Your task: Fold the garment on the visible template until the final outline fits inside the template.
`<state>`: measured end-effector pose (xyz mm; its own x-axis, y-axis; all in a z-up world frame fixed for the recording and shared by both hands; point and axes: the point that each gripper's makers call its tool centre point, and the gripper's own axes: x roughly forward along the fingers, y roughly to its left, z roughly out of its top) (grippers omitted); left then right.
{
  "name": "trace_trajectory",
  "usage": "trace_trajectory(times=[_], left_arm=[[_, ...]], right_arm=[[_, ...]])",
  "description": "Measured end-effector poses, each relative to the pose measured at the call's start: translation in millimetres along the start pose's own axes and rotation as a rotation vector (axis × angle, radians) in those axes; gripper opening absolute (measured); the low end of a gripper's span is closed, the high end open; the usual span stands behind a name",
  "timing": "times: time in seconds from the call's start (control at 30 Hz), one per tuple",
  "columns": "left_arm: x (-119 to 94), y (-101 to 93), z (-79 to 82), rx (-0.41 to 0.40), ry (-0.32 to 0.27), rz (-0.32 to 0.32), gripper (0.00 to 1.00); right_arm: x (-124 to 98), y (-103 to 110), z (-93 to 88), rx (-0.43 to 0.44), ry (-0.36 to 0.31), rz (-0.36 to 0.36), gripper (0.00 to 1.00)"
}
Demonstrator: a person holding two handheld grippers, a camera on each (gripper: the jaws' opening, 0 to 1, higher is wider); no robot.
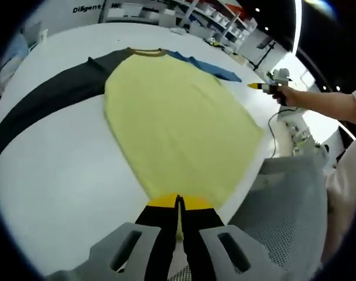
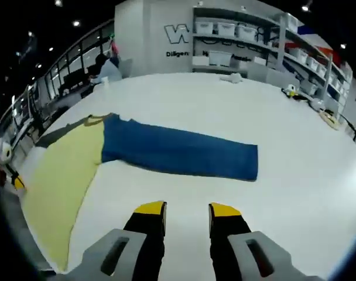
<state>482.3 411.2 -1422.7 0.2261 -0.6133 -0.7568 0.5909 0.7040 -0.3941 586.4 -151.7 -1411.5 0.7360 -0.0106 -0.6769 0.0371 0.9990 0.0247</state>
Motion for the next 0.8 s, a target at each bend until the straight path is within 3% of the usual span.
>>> trace_trajectory(times=[0.13, 0.23, 0.3, 0.4, 0.43, 0.63, 0.7, 0.73, 0.8], left_arm=[[2, 5.5, 16.7, -0.003, -0.048, 0.011, 0.0], [7, 10.3, 29.2, 0.017, -0.11, 0.018, 0.01], [8, 16.2, 40.3, 0.031, -0.175, 0.04, 0.07], [8, 15.5, 48.2, 0.039, -0.215, 0.026, 0.15], [8, 15.5, 55.2, 0.074, -0.25, 0.028, 0.17], [9, 15.9, 72.3, 0.182, -0.324, 0.039, 0.31], [10, 16.0, 76.0, 0.196, -0.34, 0.04, 0.36], [11, 15.3, 76.6, 0.204, -0.343, 0.037, 0.38], [13, 14.5, 77.5, 0.223, -0.348, 0.04, 0.39]], right_arm=[[16, -28, 13.6, 0.119, -0.016, -0.074, 0.24], [26, -37, 20.9, 0.137, -0.017, -0.116, 0.23], [33, -41, 21.9, 0.144, -0.009, -0.149, 0.25], [41, -45, 21.9, 0.141, 0.002, -0.189, 0.27], [43, -45, 23.2, 0.142, -0.005, -0.189, 0.27], [55, -48, 21.0, 0.094, 0.005, -0.208, 0.28], [55, -51, 15.7, 0.1, 0.015, -0.219, 0.29], [58, -55, 21.5, 0.112, -0.028, -0.229, 0.29], [57, -55, 18.1, 0.147, -0.031, -0.228, 0.29]])
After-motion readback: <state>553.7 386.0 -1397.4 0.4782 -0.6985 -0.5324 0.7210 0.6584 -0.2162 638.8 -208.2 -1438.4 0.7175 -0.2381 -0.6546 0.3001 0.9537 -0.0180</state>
